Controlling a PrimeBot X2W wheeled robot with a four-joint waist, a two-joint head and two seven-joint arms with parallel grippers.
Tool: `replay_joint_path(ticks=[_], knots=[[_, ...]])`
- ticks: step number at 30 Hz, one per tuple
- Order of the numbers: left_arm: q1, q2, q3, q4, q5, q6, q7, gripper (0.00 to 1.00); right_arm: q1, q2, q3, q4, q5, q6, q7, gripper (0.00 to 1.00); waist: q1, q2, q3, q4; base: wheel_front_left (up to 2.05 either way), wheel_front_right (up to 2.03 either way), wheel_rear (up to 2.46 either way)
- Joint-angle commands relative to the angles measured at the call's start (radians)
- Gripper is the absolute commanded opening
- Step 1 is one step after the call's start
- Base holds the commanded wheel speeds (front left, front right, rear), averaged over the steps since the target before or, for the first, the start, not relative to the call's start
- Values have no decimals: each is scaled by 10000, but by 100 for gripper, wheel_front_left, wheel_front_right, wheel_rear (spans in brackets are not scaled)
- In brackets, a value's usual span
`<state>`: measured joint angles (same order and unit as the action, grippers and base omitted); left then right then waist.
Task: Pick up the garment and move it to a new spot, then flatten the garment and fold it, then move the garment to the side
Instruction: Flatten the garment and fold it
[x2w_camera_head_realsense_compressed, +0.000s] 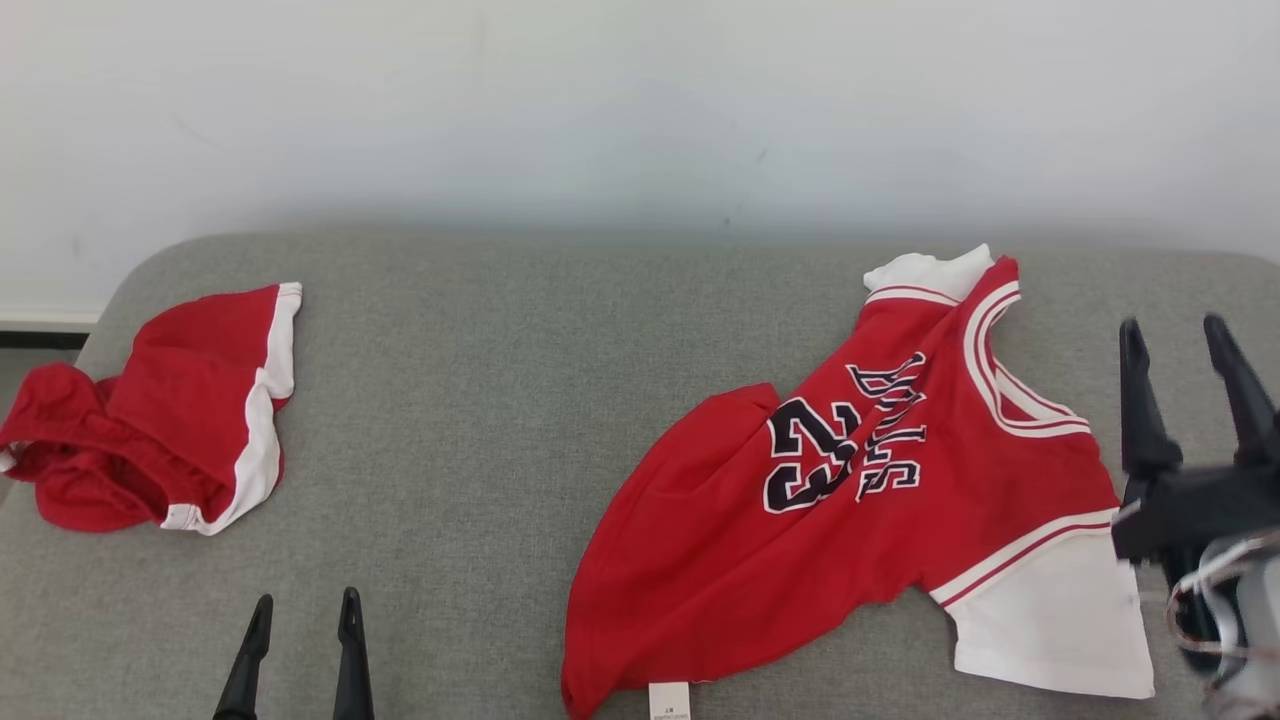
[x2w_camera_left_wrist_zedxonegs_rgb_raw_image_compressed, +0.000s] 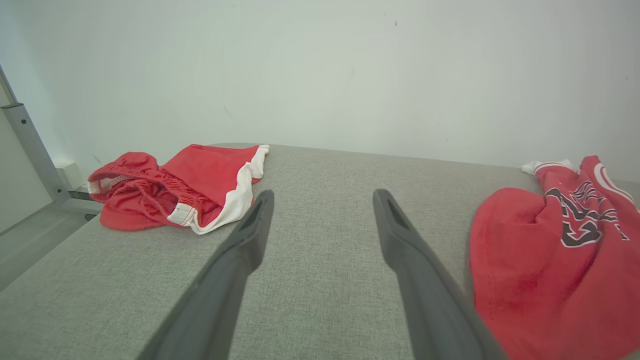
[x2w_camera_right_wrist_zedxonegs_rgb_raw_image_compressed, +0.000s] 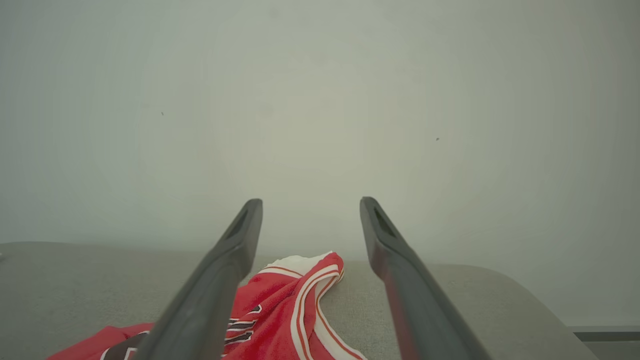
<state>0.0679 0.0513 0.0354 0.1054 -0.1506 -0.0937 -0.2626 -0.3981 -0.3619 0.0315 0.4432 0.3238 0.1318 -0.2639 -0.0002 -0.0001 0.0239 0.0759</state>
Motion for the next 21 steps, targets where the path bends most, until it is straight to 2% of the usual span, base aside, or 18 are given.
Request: replay_joint_path(ticks=[1,14,21], knots=[[158,-12,19,-26,109,12,-33,100,559,161,-138,-382,-34,-23,-2,100,2,1,-160,-124,0,0,0],[446,72,99,-44,260,-90,-33,100,4287,1344,-855,-3222,-525,-23,339,100,2,1,-431,-361,0,0,0],[573,69,139,-72,279,-122,-33,100,5501,1880,-1135,-4067,-747,-23,425,100,2,1,-529,-353,0,0,0]])
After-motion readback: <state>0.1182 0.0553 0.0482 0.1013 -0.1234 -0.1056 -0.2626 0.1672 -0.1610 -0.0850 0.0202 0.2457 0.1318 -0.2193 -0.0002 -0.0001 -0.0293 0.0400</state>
